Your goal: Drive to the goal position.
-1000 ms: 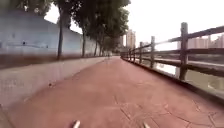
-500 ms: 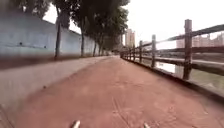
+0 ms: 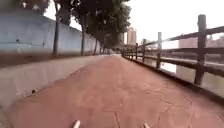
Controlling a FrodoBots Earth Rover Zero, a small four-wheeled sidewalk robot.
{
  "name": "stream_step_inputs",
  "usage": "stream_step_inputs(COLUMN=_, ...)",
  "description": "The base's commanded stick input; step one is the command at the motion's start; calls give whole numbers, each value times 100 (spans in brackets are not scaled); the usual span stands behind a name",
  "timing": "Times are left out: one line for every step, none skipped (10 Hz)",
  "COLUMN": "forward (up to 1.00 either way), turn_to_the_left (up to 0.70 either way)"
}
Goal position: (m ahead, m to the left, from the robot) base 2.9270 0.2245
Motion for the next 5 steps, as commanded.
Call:
stream_step_inputs(forward=70, turn_to_the_left=-24)
stream_step_inputs(forward=70, turn_to_the_left=-19)
stream_step_inputs(forward=70, turn_to_the_left=-19)
stream_step_inputs(forward=70, turn_to_the_left=-22)
stream_step_inputs(forward=70, turn_to_the_left=-26)
